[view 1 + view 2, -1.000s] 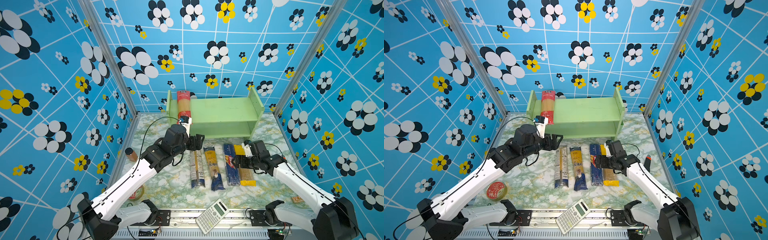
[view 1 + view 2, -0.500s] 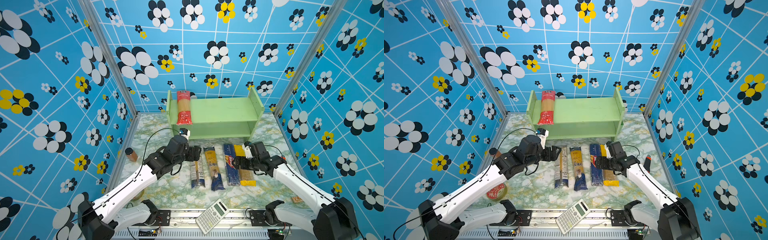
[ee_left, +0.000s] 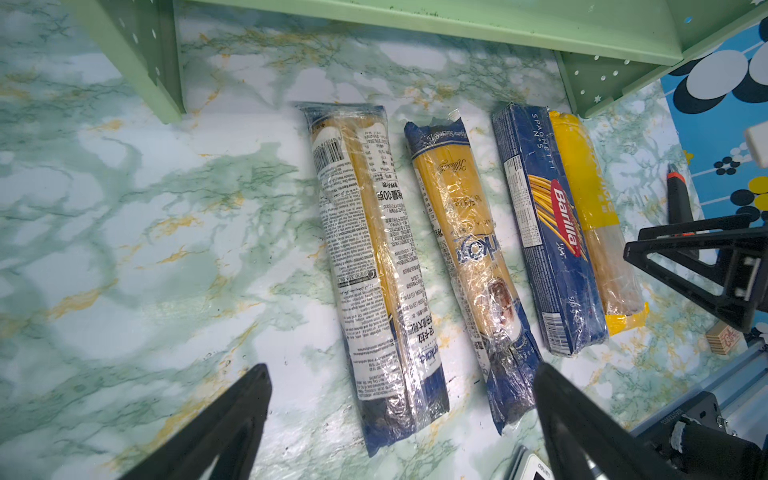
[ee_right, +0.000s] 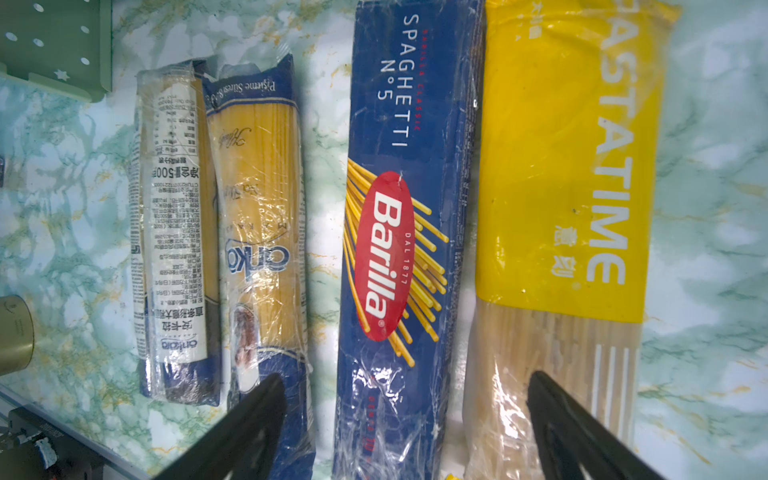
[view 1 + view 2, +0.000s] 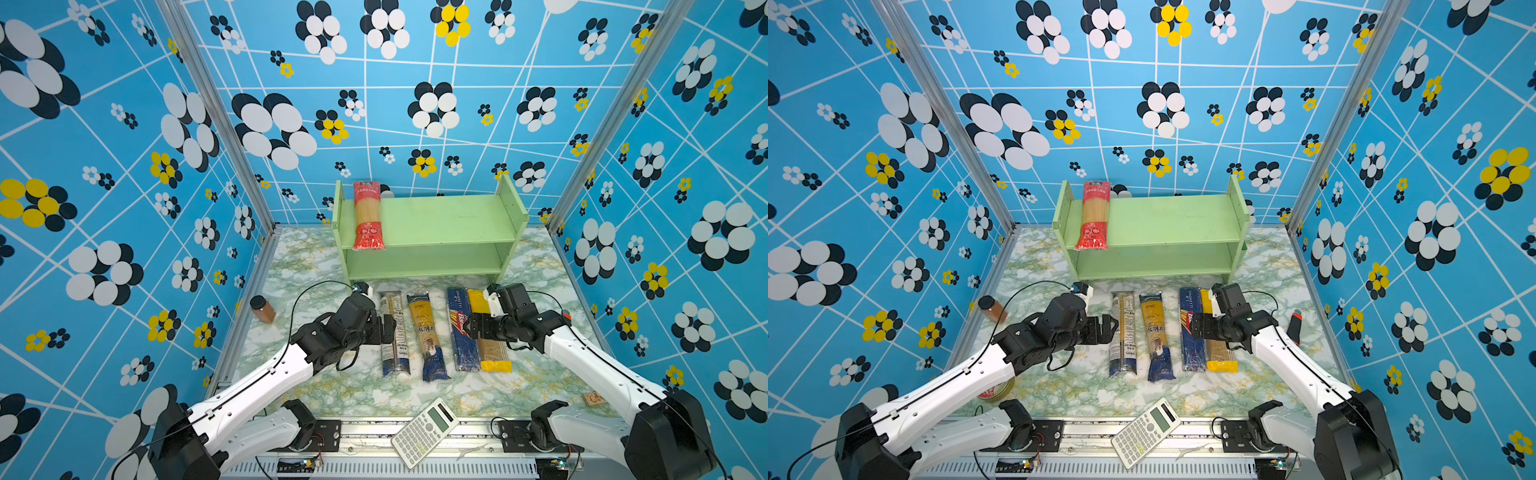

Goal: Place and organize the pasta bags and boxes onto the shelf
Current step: 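Withdraw the left gripper down toward the white-labelled spaghetti bag on the table, then lower the open left gripper over the white-labelled spaghetti bag's near end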

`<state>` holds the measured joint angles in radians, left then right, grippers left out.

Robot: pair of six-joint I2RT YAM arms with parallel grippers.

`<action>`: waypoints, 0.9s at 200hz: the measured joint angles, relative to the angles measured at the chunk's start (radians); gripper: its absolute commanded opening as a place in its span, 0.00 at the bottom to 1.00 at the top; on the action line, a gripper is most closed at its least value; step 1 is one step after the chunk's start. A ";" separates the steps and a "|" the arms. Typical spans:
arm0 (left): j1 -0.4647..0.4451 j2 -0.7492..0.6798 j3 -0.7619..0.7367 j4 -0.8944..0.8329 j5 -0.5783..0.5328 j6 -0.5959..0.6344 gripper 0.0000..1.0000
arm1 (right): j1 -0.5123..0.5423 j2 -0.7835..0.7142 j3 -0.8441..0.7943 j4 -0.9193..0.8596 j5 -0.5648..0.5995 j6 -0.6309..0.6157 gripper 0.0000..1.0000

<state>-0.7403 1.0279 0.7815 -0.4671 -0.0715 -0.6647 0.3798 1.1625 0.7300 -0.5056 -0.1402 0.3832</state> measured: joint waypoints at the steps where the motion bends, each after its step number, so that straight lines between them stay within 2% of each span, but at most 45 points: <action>1: 0.000 0.000 -0.001 0.000 0.000 0.000 0.99 | 0.000 0.000 0.000 0.000 0.000 0.000 0.93; 180: -0.029 0.087 -0.063 0.011 -0.011 -0.081 0.99 | 0.006 0.001 -0.002 0.017 0.000 0.000 0.93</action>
<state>-0.7692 1.1149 0.7185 -0.4561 -0.0826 -0.7456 0.3859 1.1633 0.7280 -0.4889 -0.1402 0.3832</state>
